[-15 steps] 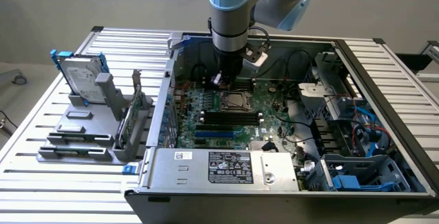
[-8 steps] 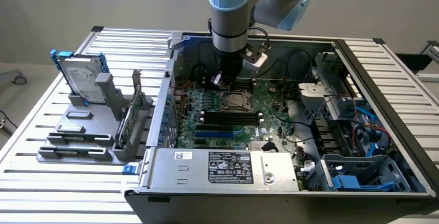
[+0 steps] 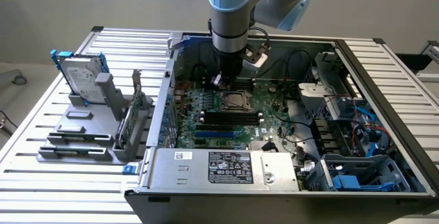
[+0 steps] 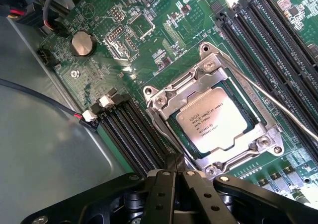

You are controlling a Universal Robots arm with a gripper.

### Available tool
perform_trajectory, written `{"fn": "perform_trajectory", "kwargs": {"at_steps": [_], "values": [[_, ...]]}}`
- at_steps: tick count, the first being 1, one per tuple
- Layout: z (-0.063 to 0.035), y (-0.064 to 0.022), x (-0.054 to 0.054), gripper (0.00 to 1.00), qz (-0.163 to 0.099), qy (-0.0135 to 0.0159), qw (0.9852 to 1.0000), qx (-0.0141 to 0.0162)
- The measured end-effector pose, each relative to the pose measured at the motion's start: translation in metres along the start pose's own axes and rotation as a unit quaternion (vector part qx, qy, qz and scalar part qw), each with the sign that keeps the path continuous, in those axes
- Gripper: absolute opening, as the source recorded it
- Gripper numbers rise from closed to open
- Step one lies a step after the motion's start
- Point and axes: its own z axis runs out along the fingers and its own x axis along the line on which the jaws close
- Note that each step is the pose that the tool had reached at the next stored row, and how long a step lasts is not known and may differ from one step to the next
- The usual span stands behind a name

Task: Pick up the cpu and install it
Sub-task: 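Install the first cpu locking lever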

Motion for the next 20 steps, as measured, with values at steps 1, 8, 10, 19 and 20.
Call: {"fn": "perform_trajectory", "kwargs": {"at_steps": [1, 8, 10, 19, 20], "values": [[0.0001, 0.0001, 0.0001, 0.11, 0.000, 0.0001, 1.0000, 0.0000], [0.0004, 0.0008, 0.0005, 0.11, 0.000, 0.0000, 1.0000, -0.0002], [0.0005, 0.0011, 0.0007, 0.11, 0.000, 0.0000, 1.0000, -0.0002], [0.0008, 0.0026, 0.0018, 0.11, 0.000, -0.0003, 1.0000, -0.0006], [0.0008, 0.0028, 0.0019, 0.11, 0.000, -0.0004, 1.0000, -0.0006]]}}
